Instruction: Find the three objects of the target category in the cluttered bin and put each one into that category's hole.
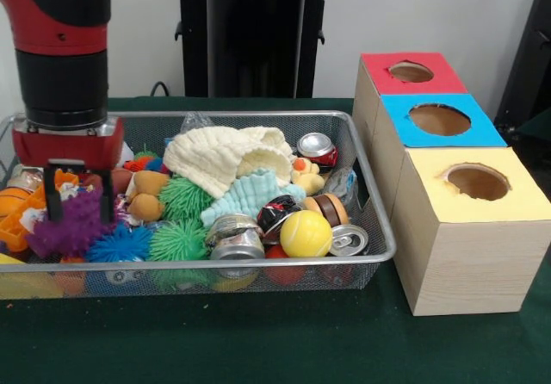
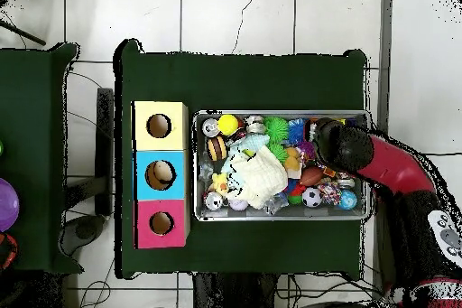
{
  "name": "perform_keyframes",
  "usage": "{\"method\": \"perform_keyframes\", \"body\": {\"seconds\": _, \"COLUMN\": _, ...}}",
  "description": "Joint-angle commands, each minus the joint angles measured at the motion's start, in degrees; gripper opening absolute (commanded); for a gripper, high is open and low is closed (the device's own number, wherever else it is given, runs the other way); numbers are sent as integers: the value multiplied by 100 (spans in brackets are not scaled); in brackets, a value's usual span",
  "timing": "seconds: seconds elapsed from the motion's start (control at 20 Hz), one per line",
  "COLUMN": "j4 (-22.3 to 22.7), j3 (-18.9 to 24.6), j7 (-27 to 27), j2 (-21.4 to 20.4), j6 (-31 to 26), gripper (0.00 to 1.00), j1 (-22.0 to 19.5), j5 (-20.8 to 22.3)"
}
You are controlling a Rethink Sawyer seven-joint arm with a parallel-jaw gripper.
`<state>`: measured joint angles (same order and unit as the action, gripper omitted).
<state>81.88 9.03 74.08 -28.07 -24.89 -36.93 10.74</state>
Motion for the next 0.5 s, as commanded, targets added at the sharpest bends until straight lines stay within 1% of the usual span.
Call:
{"method": "perform_keyframes", "body": {"seconds": 0.05, "j4": 148, "j3": -187, "j7": 723, "j2": -124, "j6": -559, "gripper": 100, "j1": 398, "j5": 109}}
{"method": "perform_keyframes", "body": {"seconds": 0.3, "j4": 474, "j3": -322, "j7": 923, "j2": -252, "j6": -269, "gripper": 100, "j1": 474, "j5": 75}}
{"method": "perform_keyframes", "body": {"seconds": 0.5, "j4": 901, "j3": -345, "j7": 944, "j2": -424, "j6": 161, "gripper": 100, "j1": 444, "j5": 179}}
